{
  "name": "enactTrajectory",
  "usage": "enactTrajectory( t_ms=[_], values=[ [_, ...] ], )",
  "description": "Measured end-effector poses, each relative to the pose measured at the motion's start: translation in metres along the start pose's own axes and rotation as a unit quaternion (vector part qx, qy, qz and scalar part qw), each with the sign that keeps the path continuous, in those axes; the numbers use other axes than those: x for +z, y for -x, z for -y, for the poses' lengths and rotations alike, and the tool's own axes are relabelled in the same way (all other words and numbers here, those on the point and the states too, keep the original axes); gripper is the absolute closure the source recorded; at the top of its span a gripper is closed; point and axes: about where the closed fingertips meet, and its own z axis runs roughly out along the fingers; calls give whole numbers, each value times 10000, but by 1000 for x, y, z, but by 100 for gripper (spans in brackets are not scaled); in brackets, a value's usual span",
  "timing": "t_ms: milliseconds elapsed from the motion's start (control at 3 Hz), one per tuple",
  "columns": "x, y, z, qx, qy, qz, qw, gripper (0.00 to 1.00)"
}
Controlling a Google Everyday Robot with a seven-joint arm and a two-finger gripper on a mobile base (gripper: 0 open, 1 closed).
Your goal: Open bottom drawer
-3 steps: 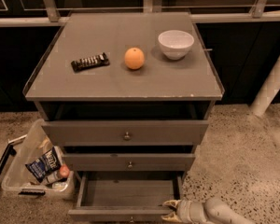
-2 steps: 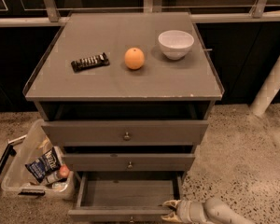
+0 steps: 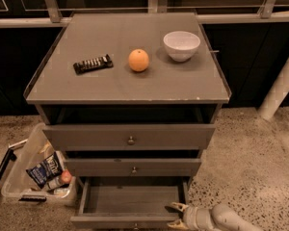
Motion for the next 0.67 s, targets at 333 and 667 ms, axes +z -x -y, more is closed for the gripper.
enactTrajectory(
  t_ms=[333, 667],
  values=[
    [0, 0, 0, 0, 0, 0, 10000, 0],
    [0, 0, 0, 0, 0, 0, 10000, 0]
  ],
)
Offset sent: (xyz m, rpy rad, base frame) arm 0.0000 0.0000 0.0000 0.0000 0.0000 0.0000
